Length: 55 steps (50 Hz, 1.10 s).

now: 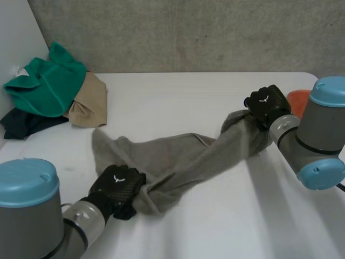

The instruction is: Fold the laundry.

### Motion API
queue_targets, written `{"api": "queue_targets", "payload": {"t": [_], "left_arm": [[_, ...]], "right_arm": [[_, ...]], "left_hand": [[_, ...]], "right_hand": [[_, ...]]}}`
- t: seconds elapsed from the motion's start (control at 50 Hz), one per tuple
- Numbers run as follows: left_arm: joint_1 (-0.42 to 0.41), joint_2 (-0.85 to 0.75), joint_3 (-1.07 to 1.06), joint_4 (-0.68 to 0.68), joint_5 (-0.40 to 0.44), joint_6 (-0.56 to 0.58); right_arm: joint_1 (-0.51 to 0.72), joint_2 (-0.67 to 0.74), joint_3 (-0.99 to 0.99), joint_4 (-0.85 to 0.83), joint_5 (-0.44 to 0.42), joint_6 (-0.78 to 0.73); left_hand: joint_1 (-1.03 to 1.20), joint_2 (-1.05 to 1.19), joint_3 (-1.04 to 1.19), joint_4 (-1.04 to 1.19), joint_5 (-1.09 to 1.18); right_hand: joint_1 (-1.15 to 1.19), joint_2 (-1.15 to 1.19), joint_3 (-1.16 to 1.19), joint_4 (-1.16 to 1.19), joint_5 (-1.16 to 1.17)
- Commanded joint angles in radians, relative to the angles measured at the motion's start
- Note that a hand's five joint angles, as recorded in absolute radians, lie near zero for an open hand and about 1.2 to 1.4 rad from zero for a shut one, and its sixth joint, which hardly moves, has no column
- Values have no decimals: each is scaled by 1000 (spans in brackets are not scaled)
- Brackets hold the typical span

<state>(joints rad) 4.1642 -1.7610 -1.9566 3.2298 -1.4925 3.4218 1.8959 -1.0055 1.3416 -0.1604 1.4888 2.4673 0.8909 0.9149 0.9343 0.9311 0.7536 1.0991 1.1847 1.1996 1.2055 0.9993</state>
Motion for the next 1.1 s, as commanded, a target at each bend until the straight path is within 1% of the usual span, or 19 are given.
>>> {"api": "queue_targets", "payload": {"t": [0.02, 0.1, 0.2, 0.26, 0.34, 0.44, 0.46, 0.5, 0.52, 0.54, 0.64, 0.68, 0.8, 0.88, 0.9, 0.94, 1.04, 1.08, 1.1], "left_arm": [[5, 118, 41, -61, 3, 8], [22, 133, 111, -45, 5, 8], [44, 106, 203, -30, 8, 11], [45, 16, 283, 4, 5, 25], [62, -112, 384, 27, 2, 82], [77, -274, 511, 15, -9, 203], [88, -319, 545, 7, -30, 239], [106, -357, 576, 5, -60, 269], [126, -388, 600, 5, -93, 289], [139, -402, 617, 5, -107, 298], [165, -494, 697, 4, -129, 312], [168, -540, 737, -5, -124, 312], [192, -595, 772, -53, -104, 313], [195, -607, 783, -91, -32, 307], [197, -611, 785, -108, 0, 304], [198, -614, 788, -123, 24, 304], [198, -632, 801, -140, 40, 306], [198, -644, 815, -143, 41, 306], [198, -649, 820, -143, 40, 306]], "right_arm": [[6, -8, 30, -4, 2, -8], [9, -19, 53, -4, 2, -2], [5, -41, 79, -4, 1, -1], [3, -68, 97, -4, -2, 1], [3, -116, 122, -4, -9, -2], [6, -168, 149, -2, -9, -2], [6, -182, 157, -2, -10, -2], [5, -196, 166, -2, -13, -2], [3, -211, 175, -2, -19, -2], [3, -219, 179, -2, -22, -2], [0, -246, 202, -2, -51, -2], [0, -251, 205, -2, -56, -2], [-1, -251, 206, -2, -58, -4], [-1, -251, 200, -2, -59, -4], [-1, -251, 194, -2, -59, -4], [-1, -251, 191, -2, -59, -4], [0, -251, 180, -4, -59, -7], [2, -251, 176, -2, -59, -7], [2, -251, 172, -2, -59, -7]], "left_hand": [[-607, -631, -650, -647, -644], [-616, -640, -659, -656, -653], [-610, -634, -653, -650, -647], [-601, -625, -644, -641, -638], [-595, -619, -639, -635, -632], [-578, -602, -621, -618, -615], [-578, -602, -621, -618, -615], [-575, -599, -618, -615, -612], [-557, -581, -601, -597, -594], [-551, -575, -595, -591, -588], [-487, -511, -530, -527, -524], [-446, -470, -489, -486, -483], [-357, -381, -401, -398, -395], [-349, -373, -392, -389, -386], [-349, -373, -392, -389, -386], [-349, -373, -392, -389, -386], [-343, -367, -386, -383, -380], [-106, -130, -150, -146, -143], [61, 37, 17, 21, 24]], "right_hand": [[297, 212, 197, 191, 222], [297, 212, 197, 191, 222], [297, 212, 197, 191, 222], [297, 212, 197, 191, 222], [297, 212, 197, 191, 222], [297, 212, 197, 191, 222], [297, 212, 197, 191, 222], [297, 212, 197, 191, 222], [297, 212, 197, 191, 222], [297, 212, 197, 191, 222], [297, 212, 197, 191, 222], [297, 212, 197, 191, 222], [297, 212, 197, 191, 222], [297, 212, 197, 191, 222], [297, 212, 197, 191, 222], [297, 212, 197, 191, 222], [297, 212, 197, 191, 222], [297, 212, 197, 191, 222], [297, 212, 197, 191, 222]]}}
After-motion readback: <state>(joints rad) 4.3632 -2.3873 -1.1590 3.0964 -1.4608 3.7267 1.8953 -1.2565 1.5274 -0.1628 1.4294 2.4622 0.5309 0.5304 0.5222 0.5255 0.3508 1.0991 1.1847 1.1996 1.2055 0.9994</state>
